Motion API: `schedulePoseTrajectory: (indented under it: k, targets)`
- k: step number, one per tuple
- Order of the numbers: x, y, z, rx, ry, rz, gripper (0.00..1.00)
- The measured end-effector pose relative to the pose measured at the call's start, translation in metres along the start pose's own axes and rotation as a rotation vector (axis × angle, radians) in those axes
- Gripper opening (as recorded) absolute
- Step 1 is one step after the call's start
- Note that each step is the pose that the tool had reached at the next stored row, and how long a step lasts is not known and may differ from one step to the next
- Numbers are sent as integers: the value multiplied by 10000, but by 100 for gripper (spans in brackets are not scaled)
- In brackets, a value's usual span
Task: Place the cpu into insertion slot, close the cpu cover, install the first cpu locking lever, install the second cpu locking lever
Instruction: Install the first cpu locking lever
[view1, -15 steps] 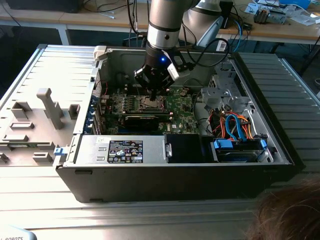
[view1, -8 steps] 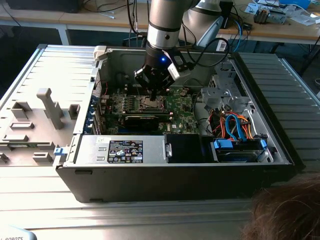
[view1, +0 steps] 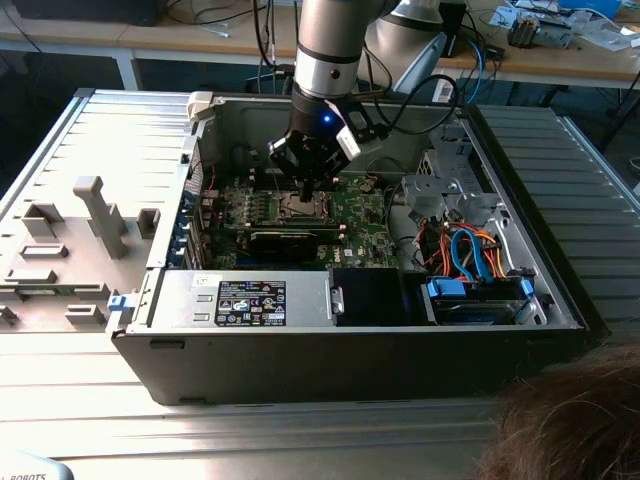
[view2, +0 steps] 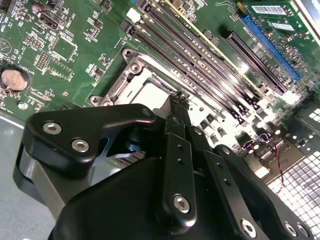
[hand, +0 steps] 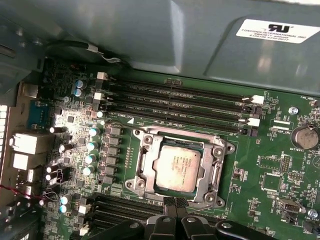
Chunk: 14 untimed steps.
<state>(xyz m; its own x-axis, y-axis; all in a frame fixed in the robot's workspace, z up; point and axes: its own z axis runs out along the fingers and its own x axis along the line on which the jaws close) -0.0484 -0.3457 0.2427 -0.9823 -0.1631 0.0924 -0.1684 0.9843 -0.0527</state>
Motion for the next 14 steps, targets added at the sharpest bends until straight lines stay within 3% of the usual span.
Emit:
schedulePoseTrajectory:
  k: [14]
  targets:
    - [0,0,0,33,-19,-358,11]
